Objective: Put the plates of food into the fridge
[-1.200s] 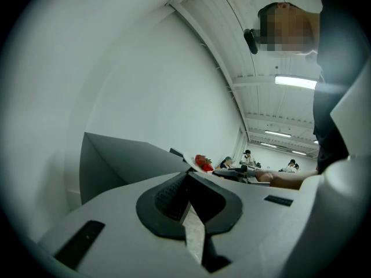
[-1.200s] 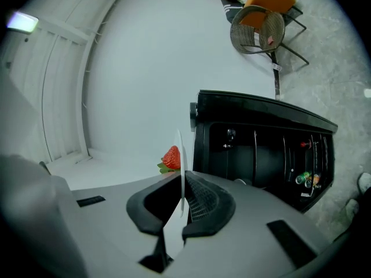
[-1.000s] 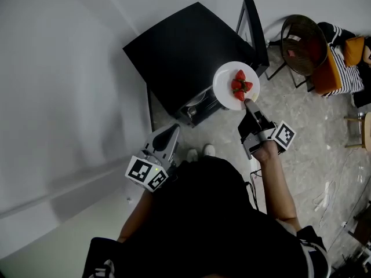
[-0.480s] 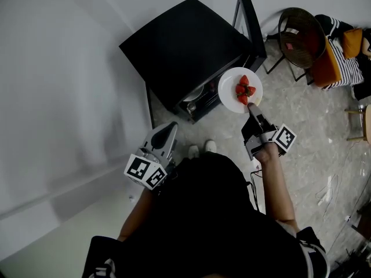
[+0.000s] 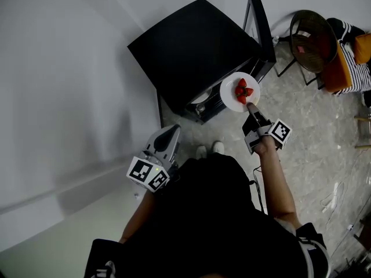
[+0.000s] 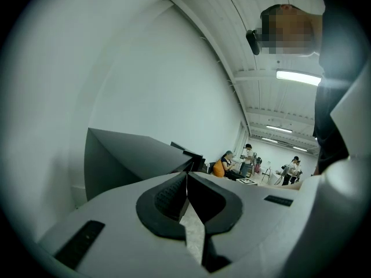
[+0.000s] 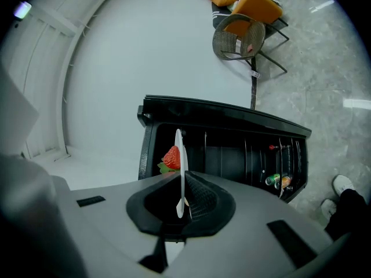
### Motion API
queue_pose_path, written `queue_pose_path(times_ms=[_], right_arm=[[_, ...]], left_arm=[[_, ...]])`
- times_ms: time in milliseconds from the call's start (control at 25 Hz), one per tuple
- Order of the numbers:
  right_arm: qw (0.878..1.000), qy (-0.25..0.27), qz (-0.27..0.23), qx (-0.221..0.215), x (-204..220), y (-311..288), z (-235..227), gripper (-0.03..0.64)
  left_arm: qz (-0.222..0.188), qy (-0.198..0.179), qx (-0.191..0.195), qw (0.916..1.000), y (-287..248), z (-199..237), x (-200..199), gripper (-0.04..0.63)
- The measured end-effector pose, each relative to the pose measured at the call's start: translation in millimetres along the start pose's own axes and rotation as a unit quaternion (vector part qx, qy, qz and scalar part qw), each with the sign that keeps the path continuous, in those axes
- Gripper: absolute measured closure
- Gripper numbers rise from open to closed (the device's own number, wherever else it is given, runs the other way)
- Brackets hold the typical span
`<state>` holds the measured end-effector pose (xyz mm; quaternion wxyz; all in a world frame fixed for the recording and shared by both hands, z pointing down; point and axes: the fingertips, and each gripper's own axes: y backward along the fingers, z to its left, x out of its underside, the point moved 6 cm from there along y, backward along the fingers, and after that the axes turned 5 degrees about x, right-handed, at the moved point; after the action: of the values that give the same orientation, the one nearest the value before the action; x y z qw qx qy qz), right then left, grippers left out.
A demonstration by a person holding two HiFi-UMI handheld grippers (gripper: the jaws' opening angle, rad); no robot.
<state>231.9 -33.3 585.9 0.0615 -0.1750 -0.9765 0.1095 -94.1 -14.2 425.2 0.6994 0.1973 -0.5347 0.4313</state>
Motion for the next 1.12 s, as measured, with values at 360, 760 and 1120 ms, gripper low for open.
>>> queue_pose_path(times_ms=[360,760,1120], right_arm=[[1.000,-0.009,0.008,0.026,-12,-49,-29,0.583],[0.998,-0.009,0.000,0.061,-21,-79,-43,0.583],[0.998,-0.023,0.009,0.064,-15,-109,-41,0.583]], left_arm=[[-0.005,0.018,-0.024,0.9995,3,10,-3,0.572],[-0.005,0.025,-0.032,0.9992,7,18,-3,0.572],[-0.007,0.027,-0.036,0.9990,10,24,-5,0.572]])
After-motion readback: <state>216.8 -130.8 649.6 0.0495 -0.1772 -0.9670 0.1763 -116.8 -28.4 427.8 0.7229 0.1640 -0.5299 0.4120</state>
